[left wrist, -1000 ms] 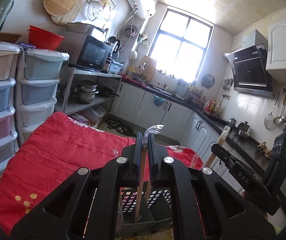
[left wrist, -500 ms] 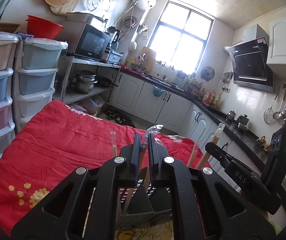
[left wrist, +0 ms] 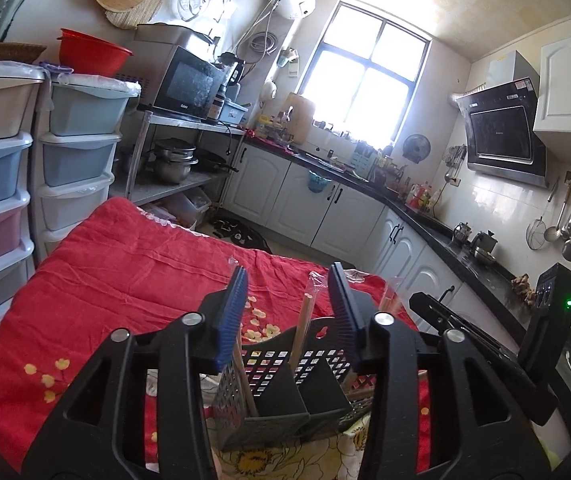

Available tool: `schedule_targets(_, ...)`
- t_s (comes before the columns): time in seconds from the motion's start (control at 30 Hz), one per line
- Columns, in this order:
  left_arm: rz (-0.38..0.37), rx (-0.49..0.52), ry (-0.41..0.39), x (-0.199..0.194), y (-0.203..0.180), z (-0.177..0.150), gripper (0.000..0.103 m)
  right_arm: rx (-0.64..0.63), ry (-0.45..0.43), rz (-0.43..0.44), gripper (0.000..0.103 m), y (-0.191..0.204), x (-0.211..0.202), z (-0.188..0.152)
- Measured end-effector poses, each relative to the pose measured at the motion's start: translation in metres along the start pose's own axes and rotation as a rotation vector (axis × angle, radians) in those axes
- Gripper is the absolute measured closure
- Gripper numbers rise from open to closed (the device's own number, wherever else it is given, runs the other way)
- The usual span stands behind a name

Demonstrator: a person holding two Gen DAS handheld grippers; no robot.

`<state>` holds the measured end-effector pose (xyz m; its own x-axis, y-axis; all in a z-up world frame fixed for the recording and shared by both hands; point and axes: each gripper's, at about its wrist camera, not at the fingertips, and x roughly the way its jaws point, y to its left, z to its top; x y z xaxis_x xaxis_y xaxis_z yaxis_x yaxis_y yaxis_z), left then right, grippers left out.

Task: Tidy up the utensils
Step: 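Open the right tool to release its chopstick while the left tool releases its own, then move both open tools back down toward the chopstick pile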

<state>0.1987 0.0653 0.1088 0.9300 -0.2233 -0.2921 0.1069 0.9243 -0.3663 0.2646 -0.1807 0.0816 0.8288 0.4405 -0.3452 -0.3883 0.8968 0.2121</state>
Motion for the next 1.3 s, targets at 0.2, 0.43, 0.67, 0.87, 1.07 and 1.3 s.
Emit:
schedule_targets(0.2,0.011,-0.002,-0.008,-0.009,0.001,0.0,0.042,-0.007,-0.001,0.006,0.068,0.002,-0.011,0.001)
schedule_targets(0.43,0.047,-0.001,-0.023,-0.023,0.003,-0.003,0.014,-0.028,-0.01,0.012,0.055,0.008,-0.026,-0.001)
schedule_targets(0.67,0.065,-0.013,-0.029,-0.036,0.006,-0.007,0.011,-0.051,-0.005,0.017,0.049,0.013,-0.038,-0.006)
schedule_targets(0.87,0.076,-0.012,-0.023,-0.047,0.009,-0.013,0.011,-0.054,-0.006,0.023,0.045,0.016,-0.049,-0.01)
schedule_targets(1.07,0.083,0.013,-0.003,-0.051,0.007,-0.021,0.011,-0.074,-0.006,0.033,0.041,0.023,-0.061,-0.014)
schedule_targets(1.3,0.076,0.021,0.012,-0.055,0.007,-0.03,0.011,-0.093,-0.004,0.043,0.04,0.028,-0.072,-0.018)
